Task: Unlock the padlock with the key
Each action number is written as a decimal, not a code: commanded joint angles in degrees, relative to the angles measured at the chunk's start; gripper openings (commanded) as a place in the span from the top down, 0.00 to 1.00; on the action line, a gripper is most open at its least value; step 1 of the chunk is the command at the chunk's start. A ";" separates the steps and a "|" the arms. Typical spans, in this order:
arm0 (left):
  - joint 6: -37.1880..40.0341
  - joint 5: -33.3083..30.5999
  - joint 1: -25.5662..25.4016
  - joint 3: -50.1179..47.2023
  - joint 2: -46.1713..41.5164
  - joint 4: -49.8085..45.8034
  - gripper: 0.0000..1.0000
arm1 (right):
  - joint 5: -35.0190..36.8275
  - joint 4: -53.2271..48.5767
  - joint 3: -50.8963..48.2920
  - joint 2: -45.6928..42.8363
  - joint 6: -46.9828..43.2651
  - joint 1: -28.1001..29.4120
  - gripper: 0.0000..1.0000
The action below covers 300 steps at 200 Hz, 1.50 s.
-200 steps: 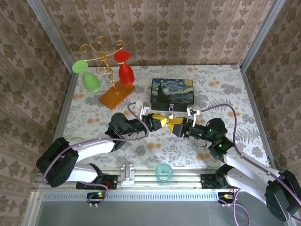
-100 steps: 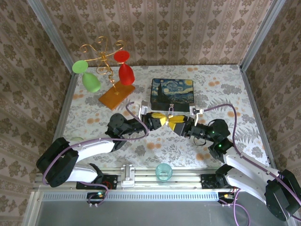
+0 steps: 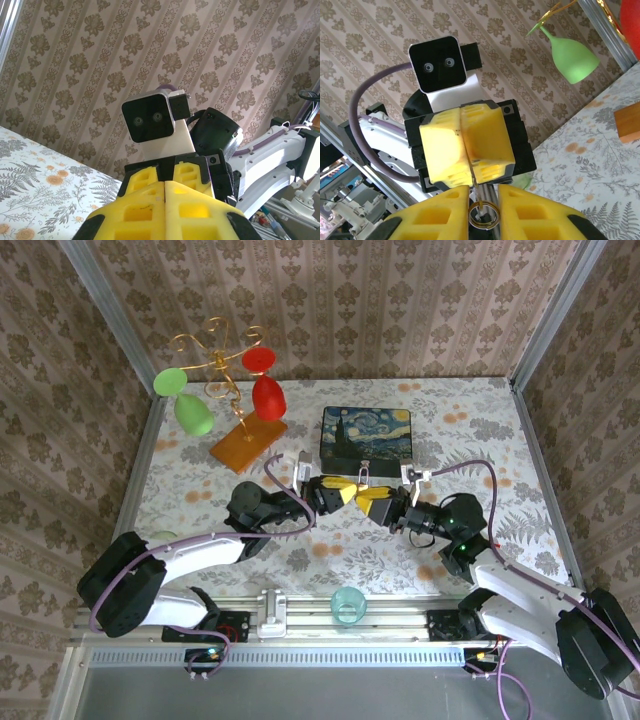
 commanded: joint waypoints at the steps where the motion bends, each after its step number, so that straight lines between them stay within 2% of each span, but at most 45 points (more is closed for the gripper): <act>1: -0.49 -0.23 -0.22 1.06 -0.23 2.63 1.00 | -0.15 3.67 -0.64 -1.19 0.49 0.33 0.82; 16: -0.42 -0.27 -0.19 0.90 0.06 2.68 1.00 | -0.34 3.27 -0.68 -1.52 0.36 0.41 0.92; 85: -0.55 -0.23 -0.64 0.88 0.49 3.38 1.00 | -0.16 4.84 -0.42 -0.47 0.41 1.38 0.91; 124: -0.27 -2.34 -0.93 0.68 0.45 3.44 1.00 | 0.66 4.74 -0.06 -0.20 0.75 1.56 0.72; 194: -0.68 -2.97 -1.49 1.23 0.77 3.48 1.00 | 0.88 4.72 0.37 -0.18 -1.05 1.91 0.67; 240: -0.51 -3.51 -1.71 1.06 0.50 3.50 1.00 | 1.95 5.43 0.00 0.56 -1.54 1.91 0.72; 300: -0.74 -3.72 -2.11 0.96 1.03 3.66 1.00 | 2.82 6.30 -0.03 0.97 -2.33 1.90 0.83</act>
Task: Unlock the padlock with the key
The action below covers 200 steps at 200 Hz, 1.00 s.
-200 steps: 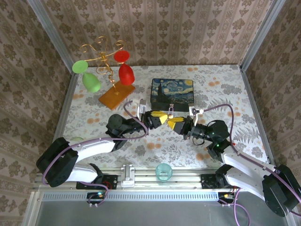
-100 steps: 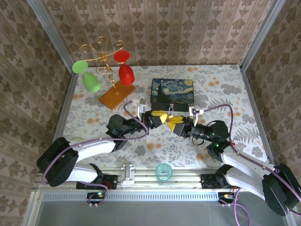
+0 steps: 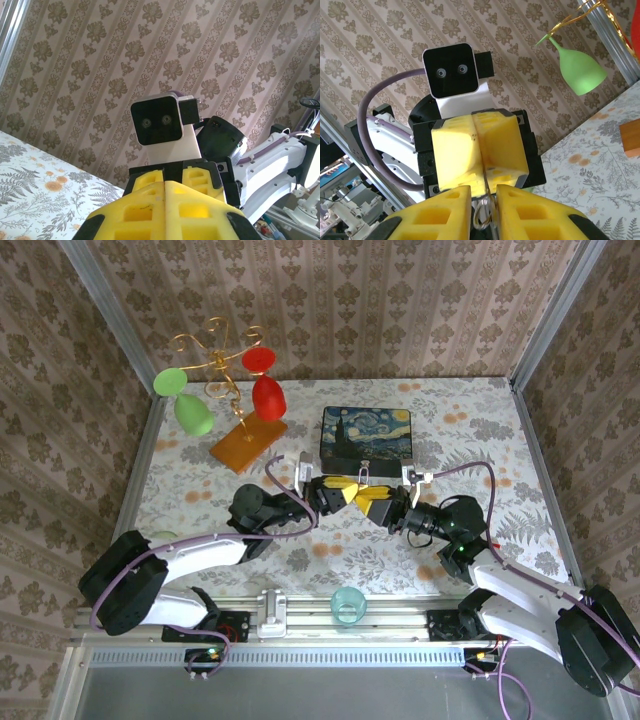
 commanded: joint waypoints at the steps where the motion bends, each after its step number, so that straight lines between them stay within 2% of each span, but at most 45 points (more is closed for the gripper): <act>1: -0.34 -0.72 -0.43 0.92 0.35 2.13 1.00 | 0.85 3.05 0.26 0.43 -0.88 0.33 0.84; 22: 0.04 -0.96 -0.43 0.73 0.05 2.13 1.00 | 0.03 3.49 0.29 1.20 -0.33 0.55 0.86; 67: 0.58 -1.78 0.65 -0.14 -1.16 2.04 1.00 | 0.70 3.13 -1.02 -0.06 -0.19 0.64 0.82; 120: -0.27 -1.21 0.49 0.04 -0.70 2.16 1.00 | 0.42 2.44 -1.08 -1.38 -0.79 0.75 0.88; 142: -0.41 -1.47 0.40 0.09 -0.80 2.21 1.00 | 0.33 3.45 -1.21 -1.05 -0.32 0.73 0.87; 167: -0.37 -1.65 0.18 0.09 -0.54 2.21 1.00 | 0.28 3.73 -1.12 -0.41 -0.25 0.90 0.81; 200: -0.34 -1.87 0.05 0.33 -0.46 2.30 1.00 | 0.18 4.79 -1.03 0.36 -0.30 0.99 0.84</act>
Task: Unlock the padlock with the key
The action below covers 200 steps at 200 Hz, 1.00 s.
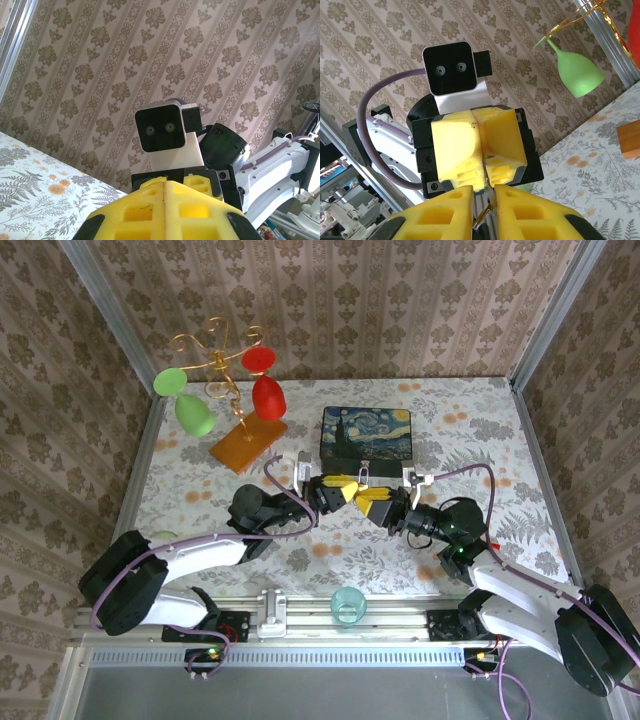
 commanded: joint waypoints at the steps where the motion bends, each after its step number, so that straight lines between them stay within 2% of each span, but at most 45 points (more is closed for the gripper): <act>1: -0.35 -0.58 -0.18 0.52 -0.30 1.60 1.00 | -0.86 3.40 -0.07 0.23 -0.26 0.58 0.84; 40: -0.39 -0.19 -0.72 1.04 0.77 1.75 1.00 | -0.57 5.21 -0.24 1.33 -0.05 0.66 0.79; 120: -0.56 -0.36 0.98 -0.66 -0.13 1.69 1.00 | -0.03 6.09 -1.38 0.79 -0.31 0.71 1.00; 129: -0.98 0.24 0.82 -0.31 0.32 1.78 1.00 | -0.11 5.41 -1.35 0.62 -0.49 0.65 1.00; 136: -1.06 0.48 0.78 -0.25 0.52 1.65 0.87 | -0.25 5.03 -1.46 0.51 -0.64 0.59 1.00; 144: -1.34 -0.26 0.98 -0.62 0.37 1.64 0.60 | -0.50 4.19 -1.53 0.25 -0.73 0.58 1.00; 147: -1.43 -0.86 1.15 -0.86 0.21 1.65 0.54 | -0.55 3.70 -1.54 -0.02 -0.84 0.58 1.00; 164: -2.43 -3.69 3.10 -1.90 -1.79 1.04 0.50 | -0.11 -7.26 -0.77 -3.36 -3.67 0.25 1.00; 175: -3.86 -5.98 5.08 -1.75 -3.69 -2.24 0.35 | 1.63 -22.75 1.51 -6.90 -8.58 0.14 1.00; 179: -4.17 -6.60 5.85 -1.38 -4.45 -5.22 0.23 | 2.47 -28.59 2.50 -8.09 -10.68 0.14 1.00; 181: -4.33 -6.82 6.20 -1.03 -4.83 -6.95 0.20 | 2.90 -31.31 2.94 -8.59 -11.52 0.14 1.00; 191: -3.52 -7.15 7.62 1.37 -6.52 -17.49 0.18 | 4.18 -41.64 4.51 -10.29 -15.04 -0.46 1.00; 200: -0.39 -7.48 7.82 4.49 -7.26 -29.03 0.17 | 3.93 -46.76 5.18 -10.82 -16.02 -1.85 1.00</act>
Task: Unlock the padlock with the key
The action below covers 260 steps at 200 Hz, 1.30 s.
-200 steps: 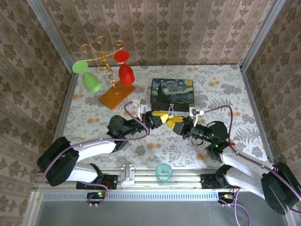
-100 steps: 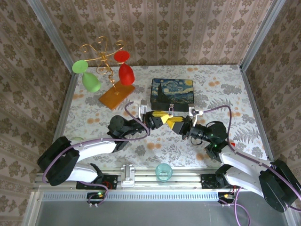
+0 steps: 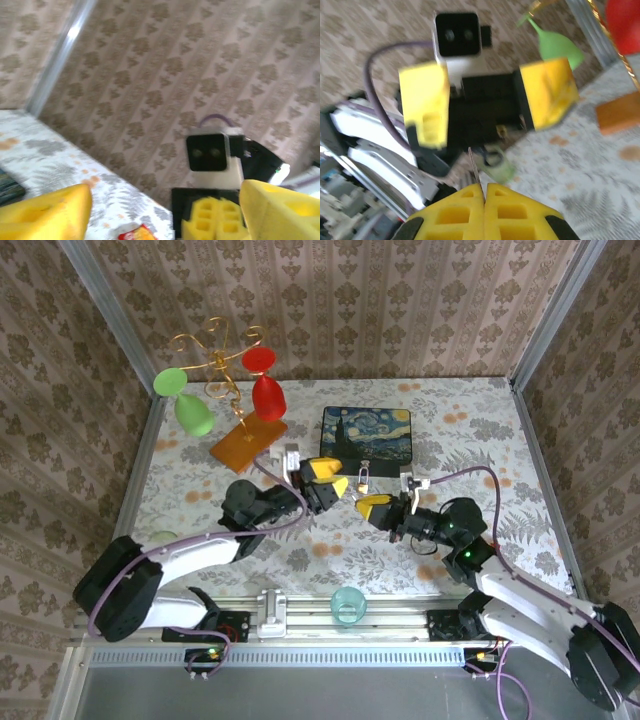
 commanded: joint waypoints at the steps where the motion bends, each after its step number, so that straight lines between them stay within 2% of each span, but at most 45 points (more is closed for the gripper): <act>1: 2.58 -3.18 1.80 5.82 -3.74 -21.82 0.17 | 2.42 -26.86 3.93 -3.04 -8.77 -2.13 1.00; 13: 7.46 -3.68 1.24 9.57 -2.66 -32.75 0.16 | 1.35 -31.20 4.18 -2.91 -8.31 -4.56 1.00; 24: 8.76 -4.97 1.30 12.52 -0.25 -41.80 0.16 | 2.49 -35.08 4.37 -2.50 -7.92 -6.48 1.00; 54: 10.17 -4.65 2.09 17.65 9.20 -49.48 0.17 | 8.62 -43.37 5.74 1.75 -6.97 -11.58 1.00; 78: 11.39 -5.04 1.19 21.35 18.04 -49.85 0.17 | 7.95 -44.61 6.73 8.17 -7.08 -16.41 1.00; 100: 12.98 -5.49 0.12 25.79 25.57 -51.61 0.17 | 9.82 -45.15 7.82 10.60 -9.05 -17.43 1.00; 121: 18.35 -10.52 -1.18 30.14 31.00 -55.95 0.18 | 10.19 -43.80 7.92 11.89 -9.62 -18.62 1.00; 143: 18.47 -9.42 -0.68 32.13 36.28 -52.83 0.19 | 10.22 -44.16 8.52 14.04 -11.11 -19.33 1.00; 156: 18.23 -9.38 -0.59 33.07 37.94 -51.79 0.20 | 9.96 -44.44 8.81 14.76 -11.81 -19.50 1.00; 191: 20.34 -14.77 -1.65 34.59 39.50 -53.08 0.23 | 8.24 -42.59 7.95 14.79 -12.13 -19.95 1.00; 208: 20.35 -13.39 -1.31 34.73 41.47 -50.53 0.24 | 7.84 -41.44 7.29 14.63 -12.06 -20.21 1.00; 222: 19.83 -11.01 -0.84 35.17 43.10 -48.09 0.28 | 7.62 -41.18 7.00 14.65 -12.28 -20.34 1.00; 260: 21.49 -11.81 -1.43 37.10 44.24 -47.98 0.39 | 7.23 -40.88 5.68 14.41 -12.65 -20.91 1.00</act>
